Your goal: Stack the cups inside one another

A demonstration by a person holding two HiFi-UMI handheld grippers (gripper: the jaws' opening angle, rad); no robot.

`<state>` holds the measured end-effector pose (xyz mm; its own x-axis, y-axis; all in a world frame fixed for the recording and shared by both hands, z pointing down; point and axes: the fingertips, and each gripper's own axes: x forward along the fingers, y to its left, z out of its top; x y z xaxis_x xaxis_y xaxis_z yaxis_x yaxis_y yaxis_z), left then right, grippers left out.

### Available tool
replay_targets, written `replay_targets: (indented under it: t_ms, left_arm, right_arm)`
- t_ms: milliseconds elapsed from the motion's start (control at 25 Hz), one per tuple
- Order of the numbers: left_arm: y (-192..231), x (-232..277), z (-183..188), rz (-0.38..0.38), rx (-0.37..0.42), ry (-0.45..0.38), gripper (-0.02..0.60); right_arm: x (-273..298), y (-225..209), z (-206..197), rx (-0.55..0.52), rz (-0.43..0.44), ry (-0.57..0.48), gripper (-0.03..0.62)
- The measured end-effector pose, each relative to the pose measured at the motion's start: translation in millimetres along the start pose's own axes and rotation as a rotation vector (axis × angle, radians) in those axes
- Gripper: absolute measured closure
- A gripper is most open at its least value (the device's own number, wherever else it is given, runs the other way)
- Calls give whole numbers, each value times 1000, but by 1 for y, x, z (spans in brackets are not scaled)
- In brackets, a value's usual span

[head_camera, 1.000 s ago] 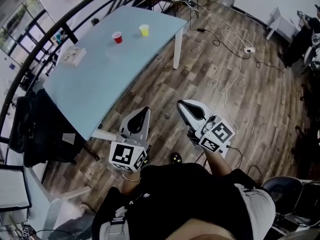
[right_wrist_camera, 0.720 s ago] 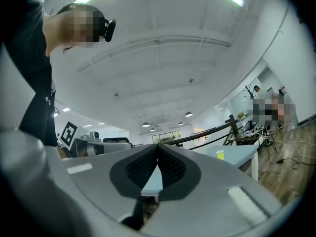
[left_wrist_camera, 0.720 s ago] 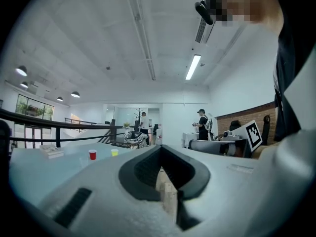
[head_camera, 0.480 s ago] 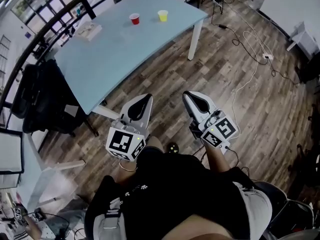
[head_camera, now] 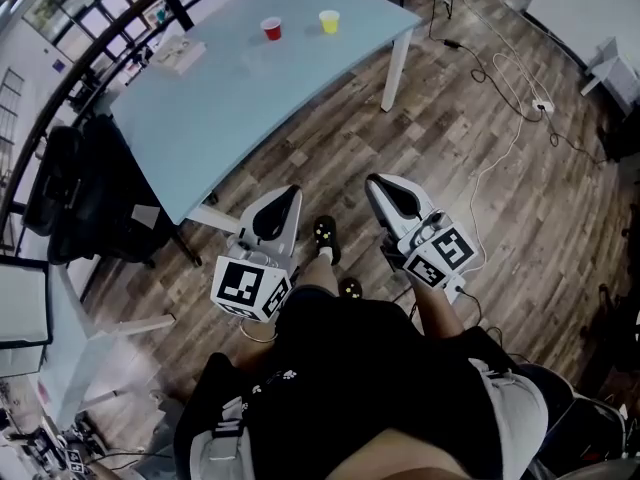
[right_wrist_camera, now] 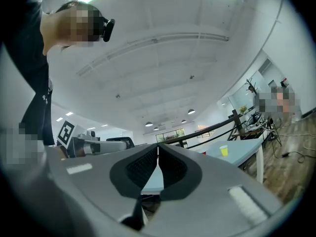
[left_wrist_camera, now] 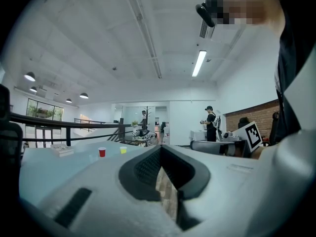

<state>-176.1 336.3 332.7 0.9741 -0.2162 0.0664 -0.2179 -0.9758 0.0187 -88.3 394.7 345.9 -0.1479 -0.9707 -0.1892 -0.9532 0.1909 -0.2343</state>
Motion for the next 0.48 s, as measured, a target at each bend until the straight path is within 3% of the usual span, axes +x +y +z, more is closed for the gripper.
replay_targets:
  t_ms: [480]
  left_arm:
    - [36,58,5,-61,-2,-28,598]
  right_arm:
    - [38,-48,6,-31,-53,17,586]
